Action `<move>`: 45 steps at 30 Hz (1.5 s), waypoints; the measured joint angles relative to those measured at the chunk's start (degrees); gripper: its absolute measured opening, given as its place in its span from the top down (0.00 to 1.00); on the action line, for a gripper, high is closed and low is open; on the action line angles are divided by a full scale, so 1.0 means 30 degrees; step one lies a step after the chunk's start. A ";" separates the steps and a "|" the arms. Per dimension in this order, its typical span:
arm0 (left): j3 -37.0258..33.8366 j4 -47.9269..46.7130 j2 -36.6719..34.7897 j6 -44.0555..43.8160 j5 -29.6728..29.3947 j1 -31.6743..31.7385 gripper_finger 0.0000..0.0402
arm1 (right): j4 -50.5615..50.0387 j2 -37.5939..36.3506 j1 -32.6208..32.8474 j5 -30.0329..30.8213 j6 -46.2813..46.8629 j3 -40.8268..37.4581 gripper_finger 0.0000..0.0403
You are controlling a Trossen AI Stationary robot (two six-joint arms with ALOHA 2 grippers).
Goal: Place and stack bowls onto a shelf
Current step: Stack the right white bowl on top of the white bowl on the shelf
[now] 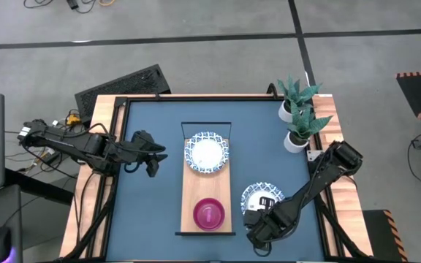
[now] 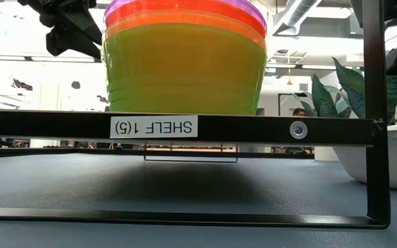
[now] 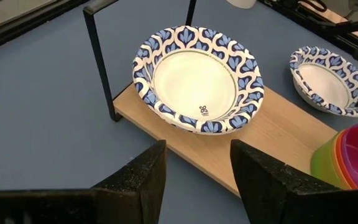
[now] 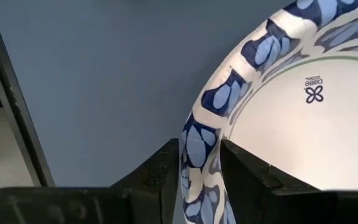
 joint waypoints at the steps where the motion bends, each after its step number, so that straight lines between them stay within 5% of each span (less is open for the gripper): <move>1: 0.0000 -0.0010 0.0001 -0.0001 -0.0014 0.0003 0.60 | 0.0013 0.0000 -0.0020 -0.0016 -0.0082 0.0000 0.65; 19: 0.0000 -0.0010 0.0002 0.0167 -0.0386 0.0004 0.60 | 0.0183 -0.0006 -0.0035 -0.0936 -0.0841 0.0408 0.66; 30: -0.0006 -0.0010 -0.0004 0.0160 -0.0386 0.0005 0.60 | 0.0180 -0.0049 -0.0138 -0.0953 -0.0851 0.0418 0.95; 45: -0.0007 -0.0010 0.0002 0.0066 -0.0379 -0.0002 0.60 | -0.0757 -0.1280 -0.0370 -0.0951 -0.0826 0.1395 0.96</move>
